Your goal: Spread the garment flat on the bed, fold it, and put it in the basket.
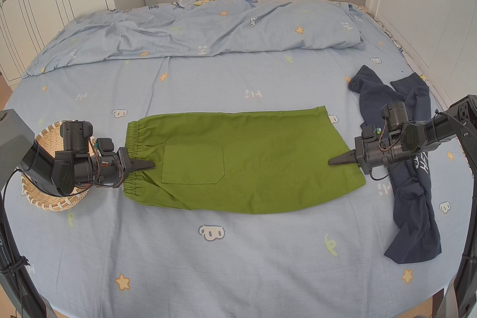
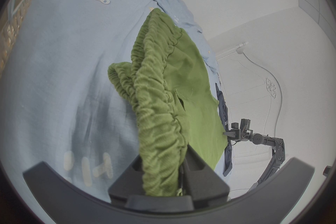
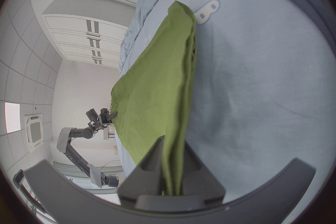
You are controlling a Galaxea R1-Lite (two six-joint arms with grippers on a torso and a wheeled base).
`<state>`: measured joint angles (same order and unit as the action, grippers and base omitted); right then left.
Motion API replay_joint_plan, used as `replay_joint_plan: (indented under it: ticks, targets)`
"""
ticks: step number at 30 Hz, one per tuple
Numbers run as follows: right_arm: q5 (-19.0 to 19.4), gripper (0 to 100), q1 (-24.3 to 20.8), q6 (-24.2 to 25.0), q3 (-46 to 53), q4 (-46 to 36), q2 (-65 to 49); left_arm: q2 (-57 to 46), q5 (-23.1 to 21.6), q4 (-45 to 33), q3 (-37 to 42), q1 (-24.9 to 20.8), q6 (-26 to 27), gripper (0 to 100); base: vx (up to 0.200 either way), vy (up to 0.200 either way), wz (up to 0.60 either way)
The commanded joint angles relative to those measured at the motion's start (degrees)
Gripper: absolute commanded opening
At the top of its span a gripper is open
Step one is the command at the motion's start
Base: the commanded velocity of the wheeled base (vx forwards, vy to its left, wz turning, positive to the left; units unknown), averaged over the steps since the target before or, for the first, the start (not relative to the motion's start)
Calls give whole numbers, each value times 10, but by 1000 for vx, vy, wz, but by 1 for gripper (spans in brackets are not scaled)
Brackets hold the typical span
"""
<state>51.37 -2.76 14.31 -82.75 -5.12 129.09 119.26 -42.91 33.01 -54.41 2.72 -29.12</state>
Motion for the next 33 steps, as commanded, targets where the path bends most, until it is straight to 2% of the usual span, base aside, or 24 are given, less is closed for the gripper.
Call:
replay_joint_plan:
  ticks: [1, 6, 8, 12, 14, 17, 20, 23, 24, 25, 27, 30, 33]
  targets:
    - [6, 0, 6, 1, -3, 5, -1, 3, -1, -3, -2, 0, -1, 0, 0, 0, 0]
    - [5, 0, 6, 2, 2, 4, -7, -1, -5, -7, -7, 1, -18, 0, 0, 0, 0]
    - [2, 0, 5, 1, 7, -21, -18, -10, -8, -23, -11, 1, -44, 0, 0, 0, 0]
    - [2, 0, 2, -4, 10, -73, -72, -42, -17, -76, -13, 10, -46, 0, 0, 0, 0]
    - [1, 0, 1, -10, 15, -103, -94, -60, -46, -126, -18, 22, -45, 0, 0, 0, 0]
    - [0, 0, 0, -20, 37, -123, -124, -89, -59, -168, -18, 33, -39, 0, 0, 0, 0]
    - [-1, 0, 2, -39, 86, -125, -148, -123, -60, -212, -5, 46, -13, 0, 0, 0, 0]
    - [-2, 0, 3, -59, 152, -118, -177, -149, -60, -258, 26, 51, 36, 0, 0, 0, 0]
    - [-2, 0, 3, -59, 152, -118, -177, -149, -60, -258, 26, 51, 36, 0, 0, 0, 0]
    - [-1, 0, 3, -73, 198, -118, -196, -162, -58, -279, 60, 55, 73, 0, 0, 0, 0]
    - [-1, 0, 3, -91, 247, -113, -214, -175, -56, -287, 100, 55, 106, 0, 0, 0, 0]
    - [-1, 0, 1, -108, 307, -91, -236, -185, -55, -287, 152, 55, 133, 0, 0, 0, 0]
    - [-1, 0, -3, -109, 398, -31, -263, -198, -52, -283, 224, 55, 172, 0, 0, 0, 0]
